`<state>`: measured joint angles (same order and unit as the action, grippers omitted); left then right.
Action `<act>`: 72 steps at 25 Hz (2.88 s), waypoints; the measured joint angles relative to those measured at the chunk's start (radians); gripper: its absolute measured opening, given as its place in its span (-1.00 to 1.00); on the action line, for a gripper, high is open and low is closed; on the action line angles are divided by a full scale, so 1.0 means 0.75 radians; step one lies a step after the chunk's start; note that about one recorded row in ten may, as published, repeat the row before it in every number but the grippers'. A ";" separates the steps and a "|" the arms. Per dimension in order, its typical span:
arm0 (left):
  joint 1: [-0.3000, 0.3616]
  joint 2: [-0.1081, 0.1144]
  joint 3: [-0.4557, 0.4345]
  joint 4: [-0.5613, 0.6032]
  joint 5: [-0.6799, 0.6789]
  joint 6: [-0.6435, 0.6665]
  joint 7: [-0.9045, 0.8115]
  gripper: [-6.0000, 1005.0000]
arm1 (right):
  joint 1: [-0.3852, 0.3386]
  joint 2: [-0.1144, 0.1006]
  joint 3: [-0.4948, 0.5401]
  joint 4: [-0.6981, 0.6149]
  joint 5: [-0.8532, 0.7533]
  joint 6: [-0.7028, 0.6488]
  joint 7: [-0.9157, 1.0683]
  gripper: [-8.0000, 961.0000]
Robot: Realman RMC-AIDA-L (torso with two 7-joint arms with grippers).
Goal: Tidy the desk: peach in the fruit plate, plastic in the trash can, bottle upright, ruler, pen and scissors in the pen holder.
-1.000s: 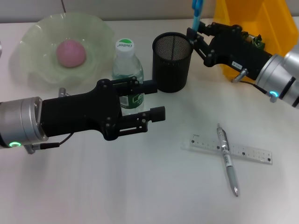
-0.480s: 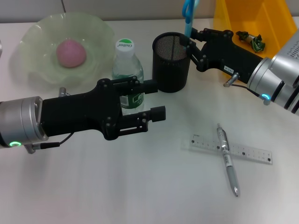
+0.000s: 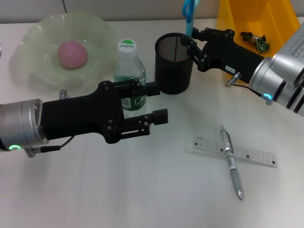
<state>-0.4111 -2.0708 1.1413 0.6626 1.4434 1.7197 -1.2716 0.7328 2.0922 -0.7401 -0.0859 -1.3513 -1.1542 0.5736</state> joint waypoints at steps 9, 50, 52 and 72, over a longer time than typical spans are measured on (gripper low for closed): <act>0.006 0.000 0.000 -0.002 0.000 0.005 0.000 0.27 | 0.003 0.000 -0.001 0.006 0.000 0.011 0.000 -0.45; 0.000 0.004 0.002 0.000 0.011 -0.001 0.071 0.25 | -0.587 -0.012 -0.090 -0.528 -0.263 -0.832 0.434 0.40; 0.004 0.004 0.005 0.000 0.012 -0.003 0.071 0.25 | -0.618 -0.013 -0.078 -0.561 -0.266 -0.870 0.454 0.52; 0.036 -0.002 0.073 -0.128 0.005 -0.011 0.171 0.25 | -0.568 -0.018 -0.026 -1.315 -0.795 -1.022 1.425 0.58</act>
<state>-0.3838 -2.0721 1.1963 0.5666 1.4472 1.7117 -1.1431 0.3067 2.0785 -0.7595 -1.0719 -1.9477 -1.9204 1.6427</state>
